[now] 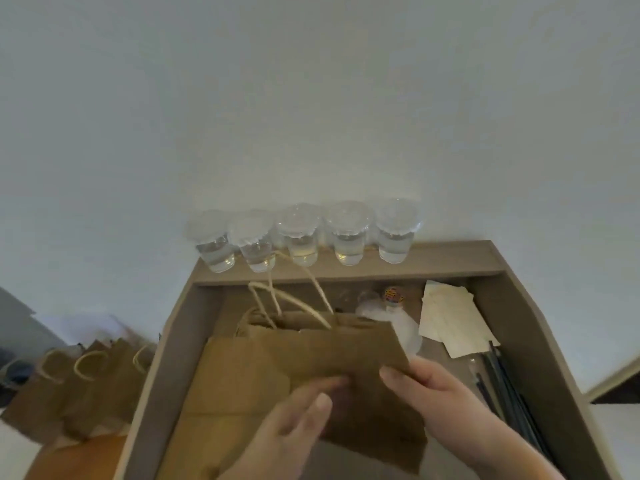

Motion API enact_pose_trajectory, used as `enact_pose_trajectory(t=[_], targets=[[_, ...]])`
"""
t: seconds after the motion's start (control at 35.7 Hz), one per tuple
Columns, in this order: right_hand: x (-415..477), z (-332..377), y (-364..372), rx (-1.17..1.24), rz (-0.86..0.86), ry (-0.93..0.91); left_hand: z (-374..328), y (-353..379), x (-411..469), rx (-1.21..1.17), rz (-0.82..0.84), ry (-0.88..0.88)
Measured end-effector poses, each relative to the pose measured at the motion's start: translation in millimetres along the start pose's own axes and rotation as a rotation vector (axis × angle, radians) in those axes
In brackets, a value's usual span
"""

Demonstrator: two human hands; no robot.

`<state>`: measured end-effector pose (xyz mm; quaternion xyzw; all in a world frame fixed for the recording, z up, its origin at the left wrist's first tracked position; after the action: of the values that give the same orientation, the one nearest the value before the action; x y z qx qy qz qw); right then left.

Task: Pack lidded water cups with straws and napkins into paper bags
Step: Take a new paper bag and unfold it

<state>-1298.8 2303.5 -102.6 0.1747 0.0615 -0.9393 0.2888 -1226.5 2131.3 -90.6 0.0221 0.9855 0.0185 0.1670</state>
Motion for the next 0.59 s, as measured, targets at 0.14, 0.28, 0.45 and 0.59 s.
enact_pose_trajectory(t=[0.14,0.28,0.45,0.59], targets=[[-28.6,16.6,-3.2,-0.261,-0.018,-0.330,-19.5,23.1,19.1,-0.682,-0.030,-0.016],[-37.6,15.4,14.4,-0.258,0.252,-0.283,-34.9,42.8,19.1,-0.543,-0.036,-0.009],[-53.4,8.4,-19.3,-0.004,0.004,-0.266,-30.7,51.7,19.4,-0.353,-0.101,0.008],[-59.6,24.0,-4.2,-0.110,0.012,-0.247,-60.4,57.0,8.4,0.276,-0.129,0.178]])
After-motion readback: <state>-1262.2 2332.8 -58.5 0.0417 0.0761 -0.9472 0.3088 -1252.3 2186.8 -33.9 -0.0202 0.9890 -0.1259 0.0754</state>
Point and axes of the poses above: each hand's wrist, its own x-axis towards the middle knuckle, its own y-axis out of the palm, z = x × y, the point moved 9 cm from there along x, towards the middle knuckle, and after that the axes turned 6 degrees about -x, right-handed, at the moved point
